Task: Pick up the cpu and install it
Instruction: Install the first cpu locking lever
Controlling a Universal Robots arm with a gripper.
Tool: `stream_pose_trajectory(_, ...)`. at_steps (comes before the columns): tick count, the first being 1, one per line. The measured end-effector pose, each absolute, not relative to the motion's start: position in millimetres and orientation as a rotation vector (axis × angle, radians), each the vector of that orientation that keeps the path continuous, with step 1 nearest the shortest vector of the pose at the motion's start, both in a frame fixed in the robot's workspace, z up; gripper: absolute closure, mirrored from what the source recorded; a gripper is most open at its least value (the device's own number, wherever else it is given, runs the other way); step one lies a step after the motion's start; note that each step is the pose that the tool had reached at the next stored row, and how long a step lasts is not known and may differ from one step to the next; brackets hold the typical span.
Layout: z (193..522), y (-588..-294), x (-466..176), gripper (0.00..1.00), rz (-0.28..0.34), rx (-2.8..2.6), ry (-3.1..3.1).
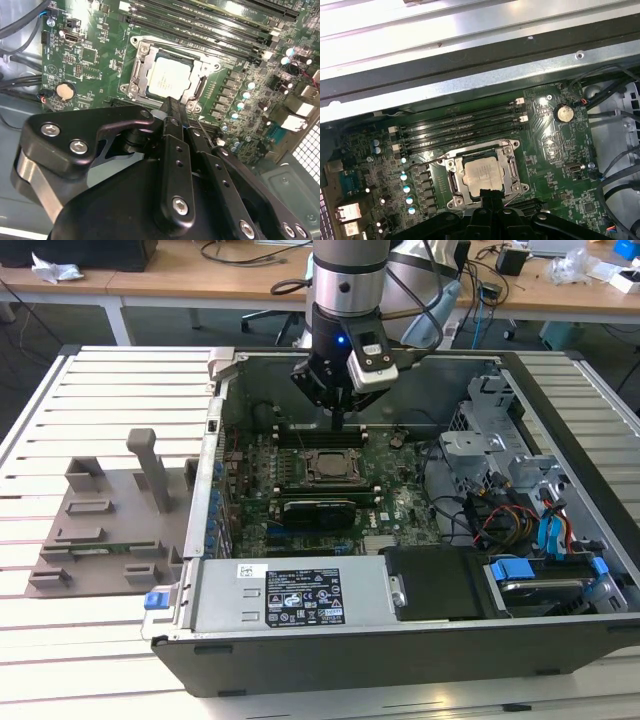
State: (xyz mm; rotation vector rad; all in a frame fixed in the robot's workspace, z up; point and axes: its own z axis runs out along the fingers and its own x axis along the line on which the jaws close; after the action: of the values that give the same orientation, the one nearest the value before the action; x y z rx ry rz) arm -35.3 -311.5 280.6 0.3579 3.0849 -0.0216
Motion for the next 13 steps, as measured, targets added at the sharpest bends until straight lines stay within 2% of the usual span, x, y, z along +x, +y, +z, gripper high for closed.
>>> stream_pose_trajectory(13, 280.6, -311.5, -35.3, 0.89, -0.02, 0.275, 3.093)
